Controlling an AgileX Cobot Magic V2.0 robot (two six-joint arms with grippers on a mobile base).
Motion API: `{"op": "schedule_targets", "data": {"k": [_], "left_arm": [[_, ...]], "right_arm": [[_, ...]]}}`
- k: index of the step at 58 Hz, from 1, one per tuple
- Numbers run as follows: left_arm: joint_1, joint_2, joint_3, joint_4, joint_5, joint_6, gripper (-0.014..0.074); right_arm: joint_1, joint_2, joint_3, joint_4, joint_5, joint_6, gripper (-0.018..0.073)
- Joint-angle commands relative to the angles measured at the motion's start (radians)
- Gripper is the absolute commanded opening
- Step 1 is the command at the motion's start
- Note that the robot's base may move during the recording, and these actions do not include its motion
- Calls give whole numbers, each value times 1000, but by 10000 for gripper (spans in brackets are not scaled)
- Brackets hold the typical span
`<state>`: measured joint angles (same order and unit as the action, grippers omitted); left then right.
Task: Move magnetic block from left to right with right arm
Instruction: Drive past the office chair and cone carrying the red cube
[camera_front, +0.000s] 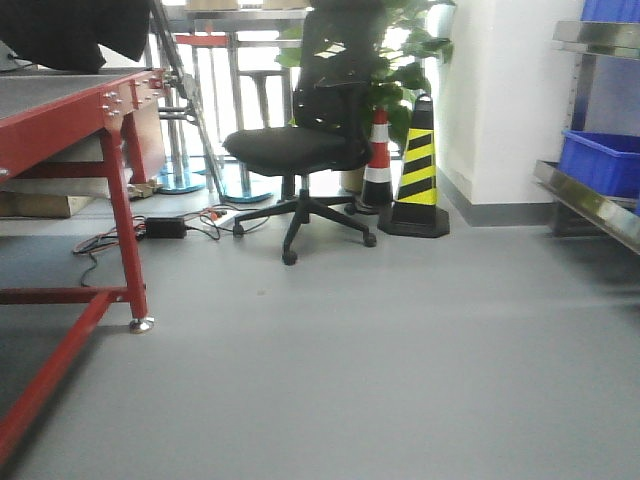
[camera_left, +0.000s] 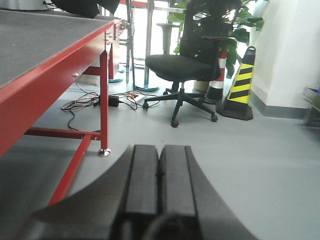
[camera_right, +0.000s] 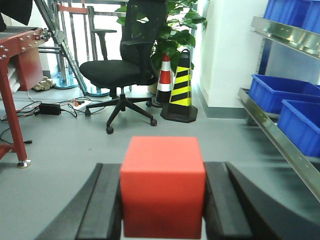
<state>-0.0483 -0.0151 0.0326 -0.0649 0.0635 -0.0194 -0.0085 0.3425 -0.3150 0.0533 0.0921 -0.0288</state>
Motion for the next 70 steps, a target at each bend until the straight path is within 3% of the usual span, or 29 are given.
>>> {"op": "schedule_targets", "data": {"k": [1, 70], "left_arm": [[-1, -9, 8, -3, -84, -2, -117], [-1, -7, 8, -3, -84, -2, -117]], "right_arm": [[-5, 5, -31, -1, -83, -11, 327], [-5, 5, -31, -1, -83, -11, 327]]}}
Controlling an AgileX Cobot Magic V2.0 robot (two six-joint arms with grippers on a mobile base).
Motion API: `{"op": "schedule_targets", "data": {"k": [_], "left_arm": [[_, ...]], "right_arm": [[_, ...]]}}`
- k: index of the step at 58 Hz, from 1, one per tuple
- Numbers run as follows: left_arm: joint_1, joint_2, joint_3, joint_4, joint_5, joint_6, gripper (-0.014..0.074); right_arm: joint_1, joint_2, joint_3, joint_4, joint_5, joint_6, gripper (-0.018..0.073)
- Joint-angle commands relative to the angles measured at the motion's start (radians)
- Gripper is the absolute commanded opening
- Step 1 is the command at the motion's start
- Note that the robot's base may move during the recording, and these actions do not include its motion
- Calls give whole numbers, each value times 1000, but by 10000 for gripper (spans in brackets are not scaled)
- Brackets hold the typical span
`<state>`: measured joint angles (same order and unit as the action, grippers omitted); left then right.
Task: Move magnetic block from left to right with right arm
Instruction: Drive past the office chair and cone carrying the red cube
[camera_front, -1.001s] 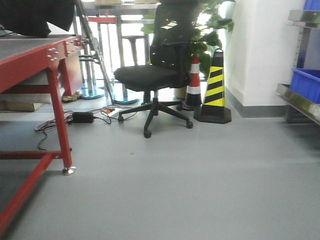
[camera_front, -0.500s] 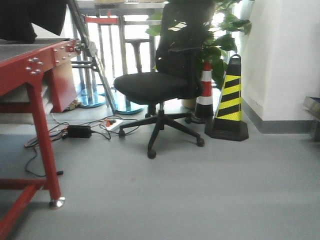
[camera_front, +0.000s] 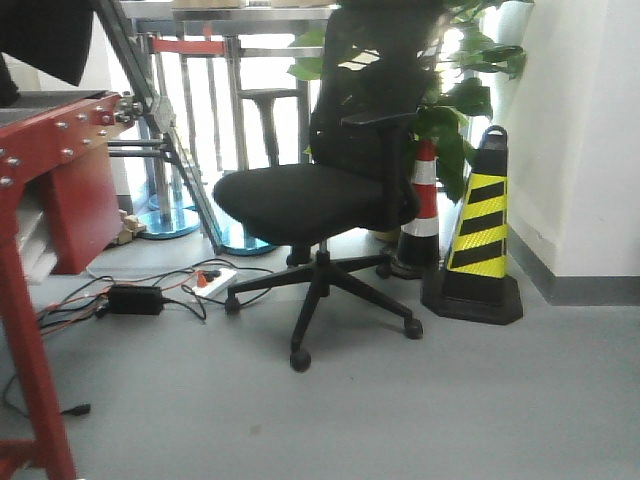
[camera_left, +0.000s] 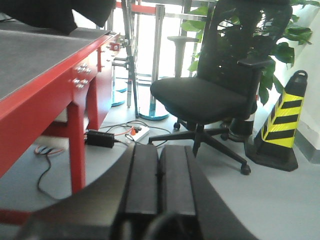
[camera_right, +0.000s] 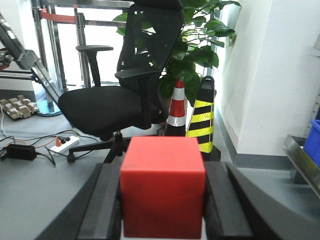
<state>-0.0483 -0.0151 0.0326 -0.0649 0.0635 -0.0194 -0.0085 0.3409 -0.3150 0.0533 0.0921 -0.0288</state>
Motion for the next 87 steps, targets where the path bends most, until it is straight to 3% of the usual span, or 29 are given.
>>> {"op": "schedule_targets", "data": {"k": [1, 87], "left_arm": [[-1, -7, 8, -3, -84, -2, -117], [-1, -7, 8, -3, -84, -2, -117]], "right_arm": [[-5, 7, -31, -1, -83, -11, 327], [-5, 7, -31, -1, -83, -11, 327]]}}
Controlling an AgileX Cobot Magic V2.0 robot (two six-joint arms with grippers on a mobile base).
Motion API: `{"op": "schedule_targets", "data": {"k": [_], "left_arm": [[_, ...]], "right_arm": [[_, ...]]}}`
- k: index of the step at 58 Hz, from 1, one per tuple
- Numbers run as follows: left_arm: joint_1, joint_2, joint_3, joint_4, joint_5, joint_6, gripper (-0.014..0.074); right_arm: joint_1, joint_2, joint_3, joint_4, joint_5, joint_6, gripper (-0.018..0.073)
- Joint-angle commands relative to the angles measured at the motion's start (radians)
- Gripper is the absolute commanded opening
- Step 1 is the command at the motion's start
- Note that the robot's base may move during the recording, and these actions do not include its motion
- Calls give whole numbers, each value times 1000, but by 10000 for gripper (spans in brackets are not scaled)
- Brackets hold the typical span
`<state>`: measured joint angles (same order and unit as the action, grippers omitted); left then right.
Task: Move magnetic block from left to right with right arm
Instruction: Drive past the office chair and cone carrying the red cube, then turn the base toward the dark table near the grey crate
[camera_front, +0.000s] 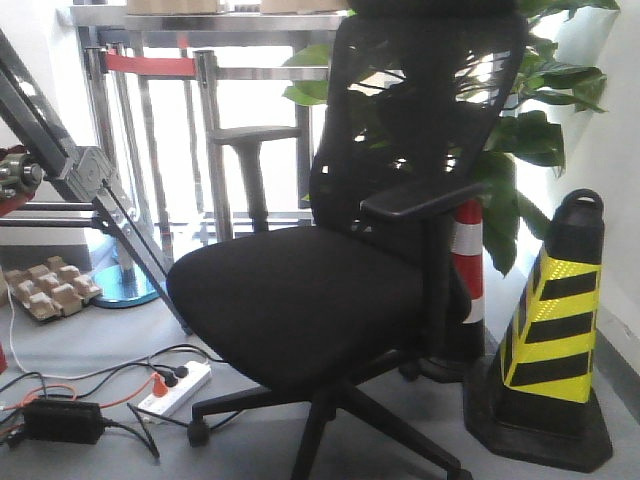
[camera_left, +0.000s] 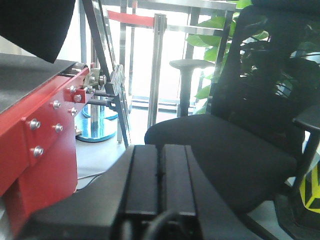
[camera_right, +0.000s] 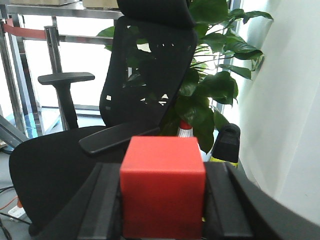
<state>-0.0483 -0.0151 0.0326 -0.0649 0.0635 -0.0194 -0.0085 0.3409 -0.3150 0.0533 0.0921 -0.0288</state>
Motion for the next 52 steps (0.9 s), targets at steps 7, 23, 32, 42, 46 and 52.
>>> {"op": "schedule_targets", "data": {"k": [7, 23, 32, 42, 46, 52], "left_arm": [[-1, -7, 8, -3, -84, -2, -117], [-1, -7, 8, -3, -84, -2, -117], [-1, -7, 8, -3, -84, -2, -117], [-1, -7, 8, -3, -84, -2, -117], [-1, -7, 8, -3, -84, -2, -117], [-1, -7, 8, -3, -84, -2, -117]], "right_arm": [[-5, 7, -31, -1, -83, -11, 327], [-5, 7, -31, -1, -83, -11, 327], [-5, 7, -31, -1, -83, -11, 327], [-5, 7, -31, -1, -83, -11, 327], [-5, 7, -31, -1, -83, -11, 327], [-5, 7, -31, -1, -83, -11, 327]]}}
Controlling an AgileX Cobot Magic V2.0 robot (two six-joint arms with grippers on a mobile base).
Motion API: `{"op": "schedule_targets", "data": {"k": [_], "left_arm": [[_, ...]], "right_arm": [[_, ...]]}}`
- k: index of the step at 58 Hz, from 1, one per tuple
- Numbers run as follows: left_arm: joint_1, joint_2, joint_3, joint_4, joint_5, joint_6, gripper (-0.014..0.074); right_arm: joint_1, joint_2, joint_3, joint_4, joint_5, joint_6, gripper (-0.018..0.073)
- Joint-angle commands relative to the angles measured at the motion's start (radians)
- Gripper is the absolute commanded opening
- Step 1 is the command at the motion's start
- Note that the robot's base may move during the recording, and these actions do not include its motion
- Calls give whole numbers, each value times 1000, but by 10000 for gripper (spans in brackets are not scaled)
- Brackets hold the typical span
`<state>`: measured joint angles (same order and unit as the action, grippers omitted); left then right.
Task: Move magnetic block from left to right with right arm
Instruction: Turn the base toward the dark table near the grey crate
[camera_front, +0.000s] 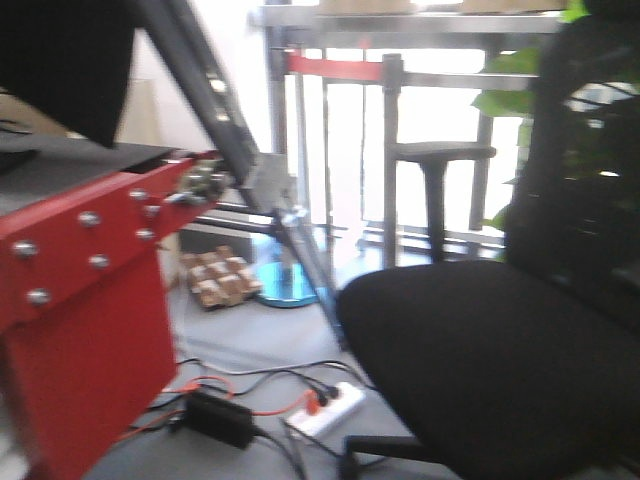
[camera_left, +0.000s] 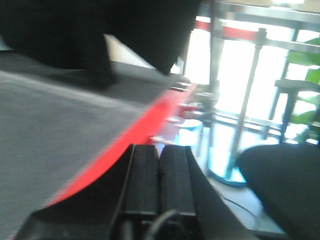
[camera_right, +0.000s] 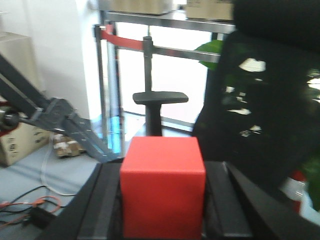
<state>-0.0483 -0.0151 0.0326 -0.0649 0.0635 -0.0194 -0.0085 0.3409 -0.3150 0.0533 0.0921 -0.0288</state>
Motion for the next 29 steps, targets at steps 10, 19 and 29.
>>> {"op": "schedule_targets", "data": {"k": [10, 19, 29], "left_arm": [[-1, -7, 8, -3, -84, -2, -117], [-1, -7, 8, -3, -84, -2, -117], [-1, -7, 8, -3, -84, -2, -117]], "right_arm": [[-5, 7, -31, -1, -83, -11, 327], [-5, 7, -31, -1, -83, -11, 327], [-5, 7, -31, -1, -83, -11, 327]]}}
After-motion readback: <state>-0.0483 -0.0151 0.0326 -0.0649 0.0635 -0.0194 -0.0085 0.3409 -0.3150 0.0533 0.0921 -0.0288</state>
